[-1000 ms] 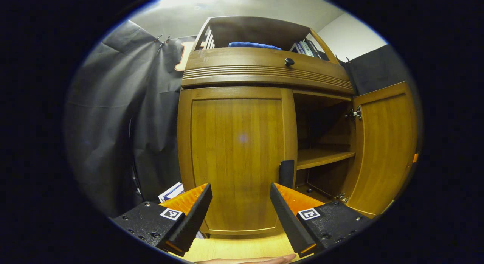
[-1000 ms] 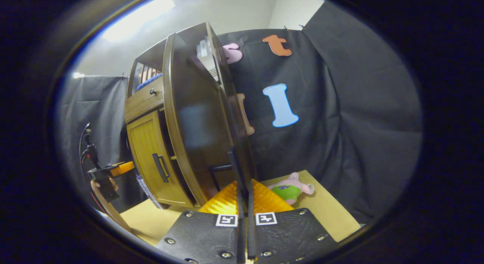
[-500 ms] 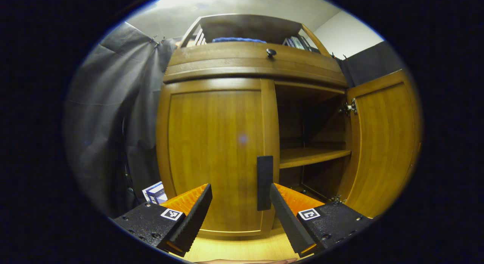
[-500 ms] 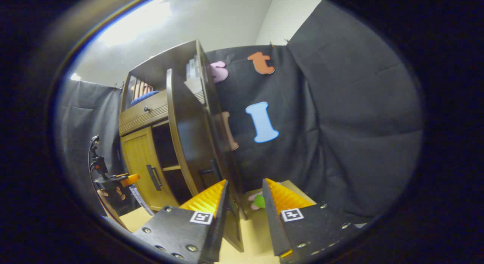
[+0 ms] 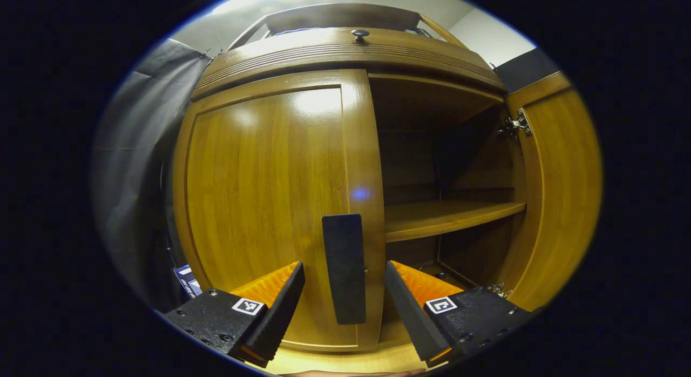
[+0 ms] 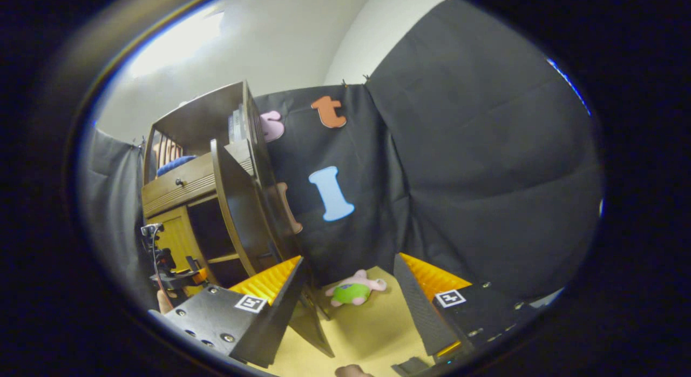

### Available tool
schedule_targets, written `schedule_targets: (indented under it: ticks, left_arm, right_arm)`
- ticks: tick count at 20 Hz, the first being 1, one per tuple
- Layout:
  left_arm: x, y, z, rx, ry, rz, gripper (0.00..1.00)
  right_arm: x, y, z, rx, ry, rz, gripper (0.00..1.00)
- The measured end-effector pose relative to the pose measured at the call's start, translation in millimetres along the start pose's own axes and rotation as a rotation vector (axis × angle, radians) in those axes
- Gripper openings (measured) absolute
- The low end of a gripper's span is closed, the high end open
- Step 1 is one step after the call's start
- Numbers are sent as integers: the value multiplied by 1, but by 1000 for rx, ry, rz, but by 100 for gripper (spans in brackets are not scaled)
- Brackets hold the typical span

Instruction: Open the right door of the double-door shoe cabinet with the right hand, and open the left door with the left hand.

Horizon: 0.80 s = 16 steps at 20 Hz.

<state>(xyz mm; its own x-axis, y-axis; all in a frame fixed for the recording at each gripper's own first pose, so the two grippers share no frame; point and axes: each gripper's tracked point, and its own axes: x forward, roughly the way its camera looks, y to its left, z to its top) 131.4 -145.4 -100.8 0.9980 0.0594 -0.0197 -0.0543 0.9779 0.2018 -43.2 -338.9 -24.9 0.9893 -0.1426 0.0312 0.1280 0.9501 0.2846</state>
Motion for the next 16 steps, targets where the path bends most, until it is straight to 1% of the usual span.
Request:
schedule_targets:
  ticks: [1, 4, 5, 6, 7, 9, 11, 13, 14, 16]
  left_arm:
    - [2, -1, -2, 5, 11, 8, 92]
    - [10, 4, 3, 11, 2, 59, 92]
    - [10, 3, 1, 10, 4, 63, 92]
    - [10, 2, 2, 19, 6, 62, 95]
    - [9, 2, 0, 27, 16, 56, 93]
    - [10, 4, -2, 28, 20, 54, 86]
    - [10, 3, -1, -10, 3, 25, 60]
    - [8, 5, -3, -16, 11, -1, 34]
    - [5, 5, -2, -19, 16, -13, 33]
    - [-4, 4, -2, -30, 24, -33, 32]
  right_arm:
    - [-5, 6, 4, -23, -8, 4, 98]
    - [-16, 28, 14, -48, -18, 38, 98]
    - [-21, 39, 15, -50, -19, 58, 98]
    - [-25, 49, 13, -53, -16, 81, 98]
    - [-30, 59, 12, -53, -9, 100, 98]
    - [-40, 79, 12, -60, -4, 136, 98]
    - [-49, 98, 19, -69, -19, 168, 99]
    - [-60, 114, 26, -84, -33, 181, 98]
    - [-65, 121, 28, -95, -37, 190, 100]
    - [-72, 133, 30, -117, -39, 197, 100]
